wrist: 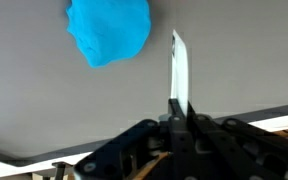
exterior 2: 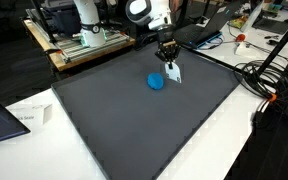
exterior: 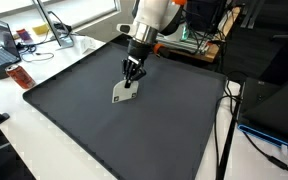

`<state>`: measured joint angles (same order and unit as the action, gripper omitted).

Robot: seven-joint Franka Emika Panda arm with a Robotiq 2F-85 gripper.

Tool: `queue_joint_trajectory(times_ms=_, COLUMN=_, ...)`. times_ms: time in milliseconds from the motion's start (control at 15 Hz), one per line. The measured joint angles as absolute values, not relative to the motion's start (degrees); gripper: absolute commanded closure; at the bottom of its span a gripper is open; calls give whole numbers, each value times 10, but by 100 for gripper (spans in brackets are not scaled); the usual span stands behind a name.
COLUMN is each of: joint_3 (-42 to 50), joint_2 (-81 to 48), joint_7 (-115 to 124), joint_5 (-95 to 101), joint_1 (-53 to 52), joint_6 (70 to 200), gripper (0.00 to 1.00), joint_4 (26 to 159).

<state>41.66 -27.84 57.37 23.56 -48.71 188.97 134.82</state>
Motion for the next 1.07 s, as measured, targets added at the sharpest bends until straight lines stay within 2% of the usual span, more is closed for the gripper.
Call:
queue_joint_trajectory(times_ms=467, joint_3=471, joint_2=-265, joint_7=574, joint_5=236, joint_1=-557, joint_6=1797, gripper=99, joint_4=1333)
queue_joint_trajectory(times_ms=1067, joint_3=418, joint_2=-213, joint_7=570, joint_5=221, joint_1=-530, joint_6=1609, gripper=99, joint_4=1272)
